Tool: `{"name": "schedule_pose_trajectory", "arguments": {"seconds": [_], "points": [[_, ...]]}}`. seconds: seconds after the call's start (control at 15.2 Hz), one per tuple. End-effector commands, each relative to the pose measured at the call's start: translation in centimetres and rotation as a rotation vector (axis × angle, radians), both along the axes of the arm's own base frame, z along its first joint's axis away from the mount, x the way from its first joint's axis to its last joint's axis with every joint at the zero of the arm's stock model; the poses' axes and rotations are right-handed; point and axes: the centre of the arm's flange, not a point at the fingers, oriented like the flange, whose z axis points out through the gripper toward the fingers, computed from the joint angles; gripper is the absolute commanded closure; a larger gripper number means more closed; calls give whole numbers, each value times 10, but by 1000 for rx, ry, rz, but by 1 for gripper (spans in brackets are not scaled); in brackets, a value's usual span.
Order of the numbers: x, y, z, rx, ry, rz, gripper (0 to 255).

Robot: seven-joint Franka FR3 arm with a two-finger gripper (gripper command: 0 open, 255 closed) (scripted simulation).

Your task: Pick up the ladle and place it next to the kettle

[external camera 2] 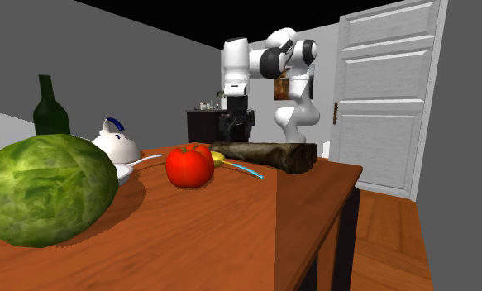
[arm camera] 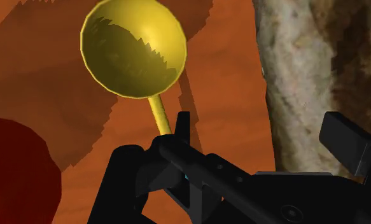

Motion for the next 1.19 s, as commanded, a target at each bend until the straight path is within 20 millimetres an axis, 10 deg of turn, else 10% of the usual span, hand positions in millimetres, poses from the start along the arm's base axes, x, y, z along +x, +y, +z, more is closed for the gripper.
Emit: {"name": "schedule_pose_trajectory", "arguments": {"seconds": [0.0, 0.33, 1.12], "points": [[18, -17, -13, 16, 5, 75, 0], [62, -45, -49, 51, 20, 225, 0], [55, -44, -88, 51, 20, 225, 0]]}}
